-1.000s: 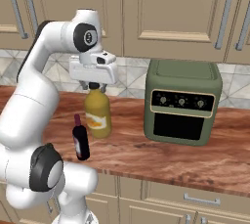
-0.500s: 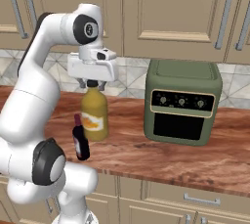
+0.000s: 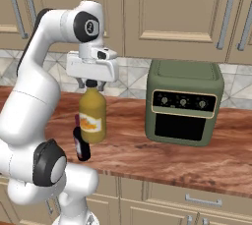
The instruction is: There is a wine glass and glass cup on the dining counter. Place the wine bottle next to the wine glass and the juice bottle next to the glass cup.
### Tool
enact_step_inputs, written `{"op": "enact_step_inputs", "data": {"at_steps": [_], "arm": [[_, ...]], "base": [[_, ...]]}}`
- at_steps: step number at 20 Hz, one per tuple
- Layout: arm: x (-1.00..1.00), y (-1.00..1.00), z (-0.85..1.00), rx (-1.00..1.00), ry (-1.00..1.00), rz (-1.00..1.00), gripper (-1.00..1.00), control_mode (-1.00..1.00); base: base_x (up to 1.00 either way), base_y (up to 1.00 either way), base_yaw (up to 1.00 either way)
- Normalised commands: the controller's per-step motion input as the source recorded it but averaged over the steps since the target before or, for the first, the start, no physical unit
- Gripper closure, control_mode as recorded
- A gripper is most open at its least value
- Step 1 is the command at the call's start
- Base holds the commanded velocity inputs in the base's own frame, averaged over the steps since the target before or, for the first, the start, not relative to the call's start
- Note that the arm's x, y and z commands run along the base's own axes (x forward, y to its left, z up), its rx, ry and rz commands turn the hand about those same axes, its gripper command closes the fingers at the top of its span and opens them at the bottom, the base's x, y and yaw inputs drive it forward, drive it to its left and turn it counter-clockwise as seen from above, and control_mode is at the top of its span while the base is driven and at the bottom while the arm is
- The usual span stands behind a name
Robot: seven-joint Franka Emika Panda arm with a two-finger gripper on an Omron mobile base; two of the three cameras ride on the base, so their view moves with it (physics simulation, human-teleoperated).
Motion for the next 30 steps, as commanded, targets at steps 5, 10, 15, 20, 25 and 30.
{"op": "enact_step_inputs", "data": {"at_steps": [5,10,15,20,25,30], "arm": [[0.0,0.0,0.0,0.0,0.0,0.0,1.0,-1.0],[0.0,0.0,0.0,0.0,0.0,0.0,1.0,-1.0],[0.0,0.0,0.0,0.0,0.0,0.0,1.0,-1.0],[0.0,0.0,0.0,0.0,0.0,0.0,1.0,1.0],[0.0,0.0,0.0,0.0,0.0,0.0,1.0,1.0],[0.0,0.0,0.0,0.0,0.0,0.0,1.0,1.0]], "base": [[0.0,0.0,0.0],[0.0,0.0,0.0],[0.0,0.0,0.0],[0.0,0.0,0.0],[-0.07,0.0,0.0],[-0.43,0.0,0.0]]}}
